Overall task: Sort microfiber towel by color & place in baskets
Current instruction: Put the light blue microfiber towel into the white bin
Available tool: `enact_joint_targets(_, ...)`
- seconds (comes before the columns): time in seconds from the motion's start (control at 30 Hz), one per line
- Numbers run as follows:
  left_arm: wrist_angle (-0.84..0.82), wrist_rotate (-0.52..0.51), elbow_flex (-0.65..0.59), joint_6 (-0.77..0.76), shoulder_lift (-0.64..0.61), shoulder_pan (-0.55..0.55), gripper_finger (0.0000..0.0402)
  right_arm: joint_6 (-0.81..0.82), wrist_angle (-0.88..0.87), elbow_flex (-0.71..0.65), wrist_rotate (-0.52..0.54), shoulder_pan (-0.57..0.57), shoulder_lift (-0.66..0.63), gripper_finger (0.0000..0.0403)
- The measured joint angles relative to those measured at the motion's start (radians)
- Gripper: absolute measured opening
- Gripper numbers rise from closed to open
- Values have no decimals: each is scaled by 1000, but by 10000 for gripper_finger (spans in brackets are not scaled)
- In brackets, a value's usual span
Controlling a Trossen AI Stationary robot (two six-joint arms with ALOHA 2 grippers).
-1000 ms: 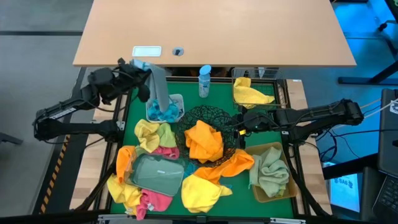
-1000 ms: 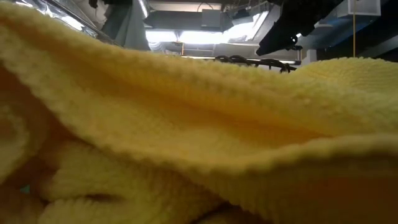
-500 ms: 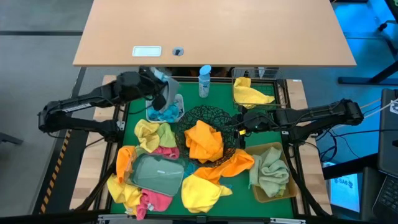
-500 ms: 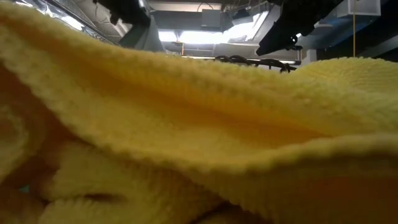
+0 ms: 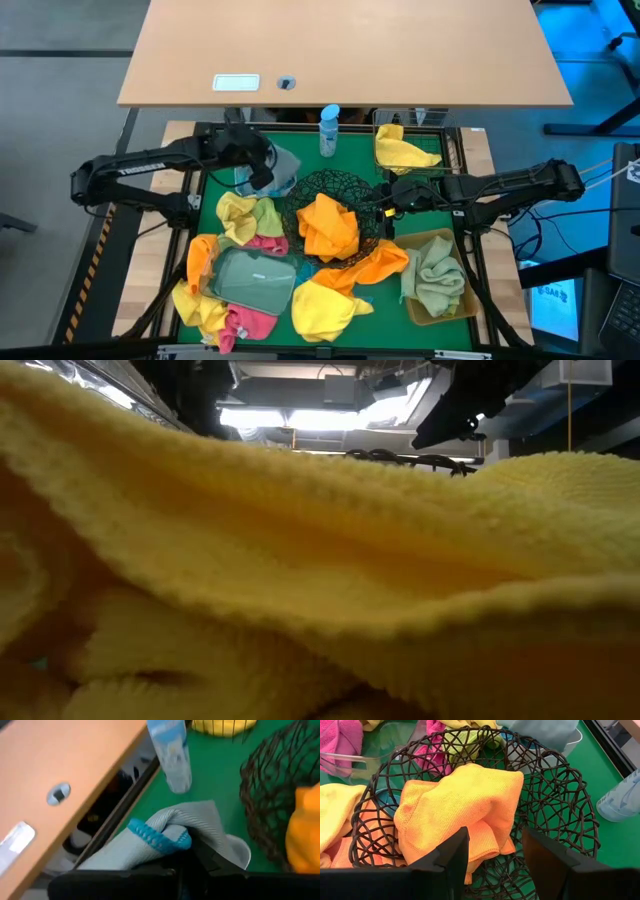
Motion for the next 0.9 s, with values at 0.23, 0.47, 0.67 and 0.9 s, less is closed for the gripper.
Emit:
enact_joint_targets(0.23,-59,0,0,0,123,0,5,0,0,0,0,0,0,182)
enact_joint_targets(0.47,-150,0,0,0,241,0,5,0,0,0,0,0,0,182)
enact_joint_targets(0.67,-187,0,0,0,344,2,5,0,0,0,0,0,0,182)
enact_joint_targets(0.9,-203,0,2,8,474,2,5,0,-1,0,0,-1,0,182)
